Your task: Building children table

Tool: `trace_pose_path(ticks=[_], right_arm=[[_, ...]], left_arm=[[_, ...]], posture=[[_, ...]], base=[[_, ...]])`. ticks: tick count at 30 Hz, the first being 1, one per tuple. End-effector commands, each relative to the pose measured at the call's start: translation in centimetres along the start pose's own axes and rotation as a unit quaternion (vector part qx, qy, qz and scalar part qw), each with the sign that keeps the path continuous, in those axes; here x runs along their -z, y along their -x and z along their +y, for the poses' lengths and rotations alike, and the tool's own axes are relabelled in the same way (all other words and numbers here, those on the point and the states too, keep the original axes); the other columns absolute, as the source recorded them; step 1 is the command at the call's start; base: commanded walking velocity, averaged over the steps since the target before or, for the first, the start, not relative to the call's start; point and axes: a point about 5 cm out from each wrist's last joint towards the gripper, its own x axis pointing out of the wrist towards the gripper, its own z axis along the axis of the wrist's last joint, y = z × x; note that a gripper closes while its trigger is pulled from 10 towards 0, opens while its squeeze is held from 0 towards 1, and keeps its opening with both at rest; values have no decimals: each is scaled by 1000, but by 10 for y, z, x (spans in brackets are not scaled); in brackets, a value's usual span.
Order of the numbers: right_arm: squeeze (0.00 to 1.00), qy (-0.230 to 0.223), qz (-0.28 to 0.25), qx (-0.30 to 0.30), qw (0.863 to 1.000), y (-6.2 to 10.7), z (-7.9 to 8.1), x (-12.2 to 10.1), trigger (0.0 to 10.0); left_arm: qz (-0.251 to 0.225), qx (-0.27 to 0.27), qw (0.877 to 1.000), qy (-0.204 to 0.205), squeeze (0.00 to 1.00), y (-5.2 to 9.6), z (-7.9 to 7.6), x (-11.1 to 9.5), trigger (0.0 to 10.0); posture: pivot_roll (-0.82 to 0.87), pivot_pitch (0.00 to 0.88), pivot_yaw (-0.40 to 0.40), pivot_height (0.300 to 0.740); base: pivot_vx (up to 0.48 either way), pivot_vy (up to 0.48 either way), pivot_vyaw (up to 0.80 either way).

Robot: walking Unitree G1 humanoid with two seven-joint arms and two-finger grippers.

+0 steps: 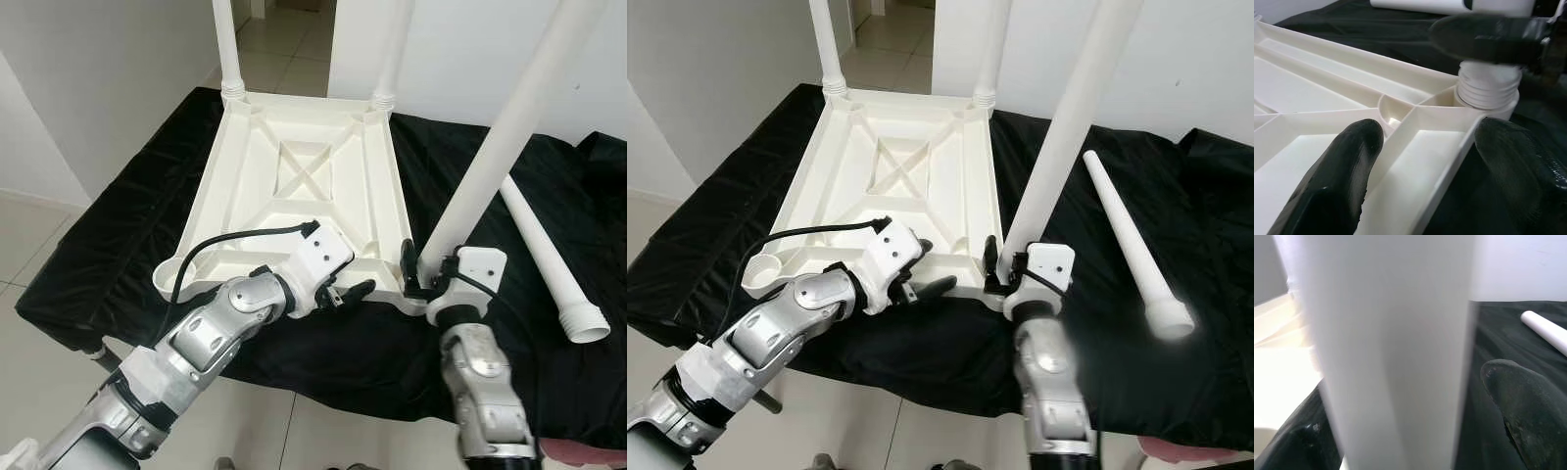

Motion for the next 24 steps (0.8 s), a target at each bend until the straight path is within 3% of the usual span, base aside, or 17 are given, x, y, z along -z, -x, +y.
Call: trace_pose_path(ticks=[1,2,3,4,8,9,12,15,16,17,18,19,20,21,24], right_arm=[[1000,-2,4,-17,1000,1,-5,4,10000],[800,2,7,-36,999,0,-9,5,10000],[800,2,7,-36,999,0,-9,5,10000],[498,4,9,-56,998,0,-12,6,10000],[498,2,12,-77,997,-1,-15,8,10000],[0,-3,15,-107,994,-3,-15,8,10000],[0,6,19,-189,982,-10,-16,9,10000],[0,10,22,-225,974,-13,-15,10,10000],[0,19,25,-239,971,-17,-16,11,8588],[0,19,25,-239,971,-17,-16,11,8588],[0,28,27,-252,967,-21,-17,12,4588],[0,36,31,-262,964,-24,-18,14,3490],[0,36,31,-262,964,-24,-18,14,3490],[0,40,33,-265,963,-26,-20,16,0],[0,40,35,-273,961,-29,-21,16,0]], left_arm=[[2,61,998,-8,0,0,-5,1,10000],[1,59,998,-9,0,0,-6,1,10000],[1,59,998,-9,0,0,-6,1,10000],[0,58,998,-9,0,1,-6,1,10000],[0,58,998,-9,0,2,-7,1,10000],[0,56,998,-8,0,3,-7,1,10000],[-1,54,999,-10,0,5,-6,0,10000],[-2,55,998,-10,0,6,-7,0,10000],[-3,57,998,-12,0,6,-7,0,10000],[-3,57,998,-12,0,6,-7,0,10000],[-4,61,998,-13,0,6,-9,-1,10000],[-5,67,998,-12,0,6,-10,-1,10000],[-5,67,998,-12,0,6,-10,-1,10000],[-4,72,997,-14,0,5,-11,-1,10000],[-6,79,997,-11,0,5,-12,-2,10000]], posture=[[-47,95,-43,740],[-45,99,-43,740],[-45,99,-43,740],[-42,105,-40,740],[-42,105,-40,740],[-33,116,-36,740],[-20,126,-30,740],[-19,125,-28,740],[-14,119,-26,740],[-14,119,-26,740],[-13,115,-23,740],[-11,114,-22,740],[-11,114,-22,740],[-10,104,-23,740],[-13,100,-17,740]], base=[[0,0,0],[0,0,0],[0,0,0],[0,0,0],[0,0,0],[0,0,0],[0,0,0],[0,0,0],[0,0,0],[0,0,0],[0,0,0],[0,0,0],[0,0,0],[0,0,0],[0,0,0]])
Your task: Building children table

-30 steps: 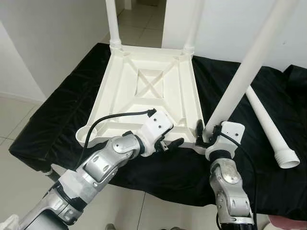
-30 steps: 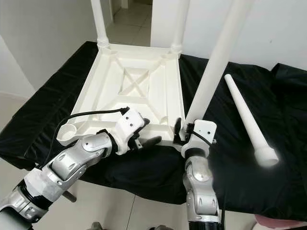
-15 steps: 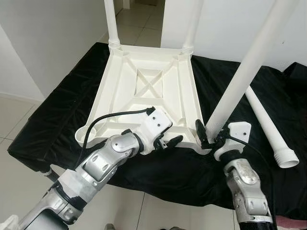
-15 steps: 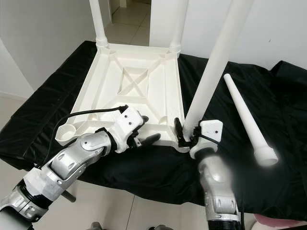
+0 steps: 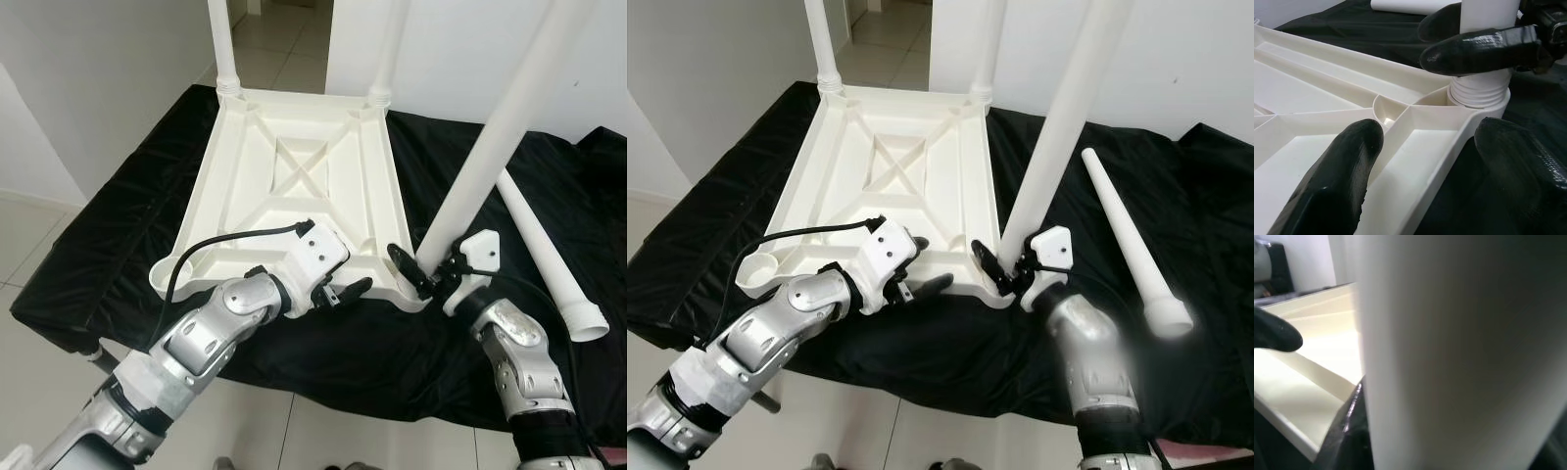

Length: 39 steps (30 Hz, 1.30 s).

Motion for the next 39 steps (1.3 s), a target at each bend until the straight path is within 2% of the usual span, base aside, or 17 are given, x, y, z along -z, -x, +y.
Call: trace_pose_path(ticks=[1,10,11,16,19,27,28,31,35,36,37,39], right_arm=[[0,-5,16,-15,1000,1,0,8,0],[0,-33,15,-24,999,9,0,14,0],[0,-36,14,-18,999,10,0,14,10000],[0,-62,-3,25,998,13,-3,9,10000],[0,-65,-6,31,997,13,-2,8,10000],[0,-40,12,103,994,13,0,7,10000],[0,-29,19,125,992,14,3,8,10000],[0,-24,22,142,989,14,6,8,10000],[0,-23,26,179,983,16,12,7,10000],[0,-29,29,226,973,18,19,7,10000],[0,-29,29,226,973,18,19,7,10000],[0,-42,28,273,961,19,27,7,10000]], left_arm=[[0,85,996,-11,0,0,-11,-1,10000],[-1,83,996,-16,0,-3,-7,-2,10000],[-1,81,997,-17,0,-4,-7,-2,10000],[-2,75,997,-15,0,-7,-5,-2,10000],[-2,74,997,-14,0,-7,-6,-2,10000],[1,70,997,-10,0,-8,-5,1,10000],[5,67,998,-9,0,-7,-5,4,10000],[8,64,998,-8,0,-6,-4,6,10000],[10,63,998,-4,0,-4,-3,7,10000],[12,63,998,-10,0,-3,0,8,10000],[12,63,998,-10,0,-3,0,8,10000],[13,60,998,-10,0,-2,2,8,10000]], posture=[[-6,90,-15,740],[-9,77,-24,740],[-15,74,-30,740],[-19,76,-36,740],[-21,78,-36,740],[-32,81,-46,740],[-35,81,-40,740],[-37,83,-31,740],[-39,94,-27,740],[-39,98,-22,740],[-39,98,-22,740],[-41,97,-22,740]], base=[[0,0,0],[0,0,0],[0,0,0],[0,0,0],[0,0,0],[0,0,0],[0,0,0],[0,0,0],[0,0,0],[0,0,0],[0,0,0],[0,0,0]])
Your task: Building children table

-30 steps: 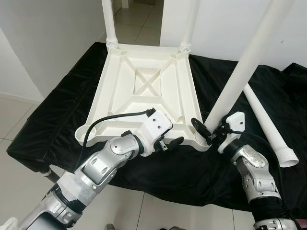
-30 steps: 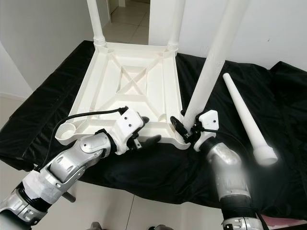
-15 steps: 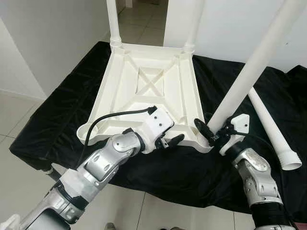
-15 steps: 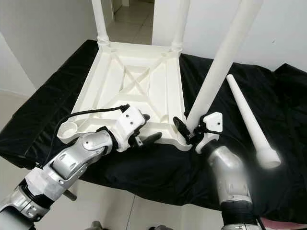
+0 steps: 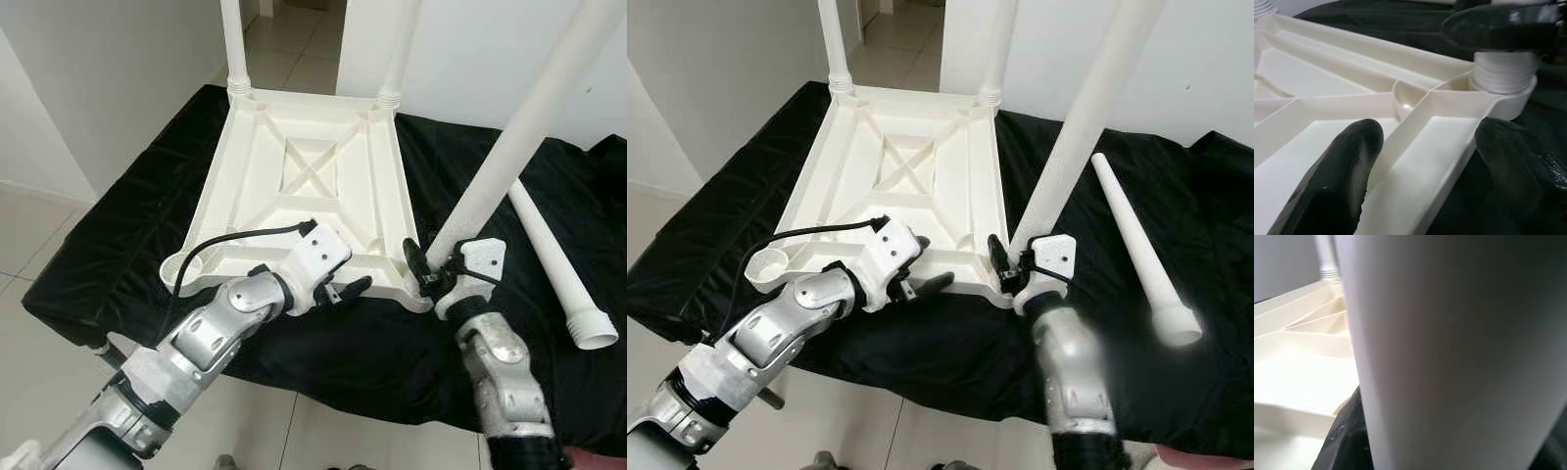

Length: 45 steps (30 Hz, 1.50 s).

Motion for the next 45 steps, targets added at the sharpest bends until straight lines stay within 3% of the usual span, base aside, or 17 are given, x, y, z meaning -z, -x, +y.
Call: trace_pose_path(ticks=[1,2,6,10,22,23,26,27,40,41,42,43,45], right_arm=[[0,-8,31,55,998,10,-1,11,10000],[0,-8,31,55,998,10,-1,11,10000],[0,-33,40,164,985,17,12,15,10000],[0,-45,44,191,979,18,19,15,10000],[0,-54,31,167,984,17,25,10,10000],[243,-52,28,160,985,17,26,9,10000],[243,-51,26,157,986,17,26,9,10000],[1000,-55,20,147,987,17,28,8,10000],[1000,-24,21,127,991,18,19,8,10000],[380,-24,20,122,992,17,18,8,10000],[380,-24,20,122,992,17,18,8,10000],[0,-22,20,117,993,17,17,8,10000],[0,-22,19,112,993,16,17,8,10000]], left_arm=[[2,74,997,-6,0,1,-5,1,10000],[2,74,997,-6,0,1,-5,1,10000],[1,72,997,-10,0,1,-4,1,10000],[0,72,997,-10,0,1,-4,0,10000],[2,68,997,-21,0,2,0,1,10000],[2,66,998,-21,0,2,0,1,10000],[2,65,998,-21,0,2,0,1,10000],[1,64,998,-21,0,2,0,1,10000],[-6,58,998,-18,0,3,-3,0,10000],[-7,56,998,-20,0,2,-3,0,10000],[-7,56,998,-20,0,2,-3,0,10000],[-8,53,998,-20,0,2,-2,-1,10000],[-10,50,998,-21,0,1,-1,-2,10000]], posture=[[-41,97,-22,740],[-41,97,-22,740],[-37,87,-18,740],[-35,82,-13,740],[-35,69,-7,740],[-32,69,-9,740],[-32,69,-9,740],[-30,71,-13,740],[-32,80,-29,740],[-32,82,-31,740],[-32,82,-31,740],[-40,89,-40,740],[-40,89,-40,740]], base=[[0,0,0],[0,0,0],[0,0,0],[0,0,0],[0,0,0],[0,0,0],[0,0,0],[0,0,0],[0,0,0],[0,0,0],[0,0,0],[0,0,0],[0,0,0]])
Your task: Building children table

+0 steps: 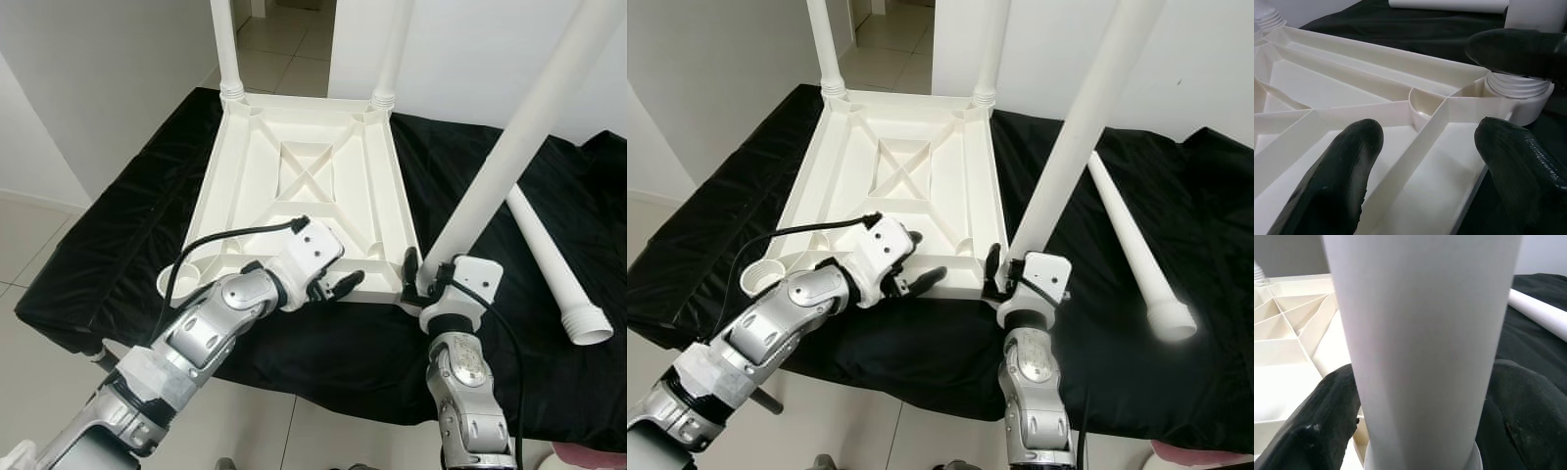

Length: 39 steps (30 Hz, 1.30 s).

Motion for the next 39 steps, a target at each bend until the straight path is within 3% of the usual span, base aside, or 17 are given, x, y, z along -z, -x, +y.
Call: trace_pose_path(ticks=[1,24,39], right_arm=[[0,0,4,-5,1000,-1,-2,3,10000],[0,10,-11,-48,999,0,-2,-3,10000],[0,18,-31,-180,983,-3,-5,-10,10000]], left_arm=[[-6,56,998,-7,0,0,-4,-3,10000],[-11,39,999,-10,0,7,3,-6,10000],[-24,88,996,-5,0,14,-6,-7,10000]], posture=[[-42,96,-45,740],[-45,145,-22,740],[-19,134,-32,740]], base=[[0,0,0],[0,0,0],[0,0,0]])
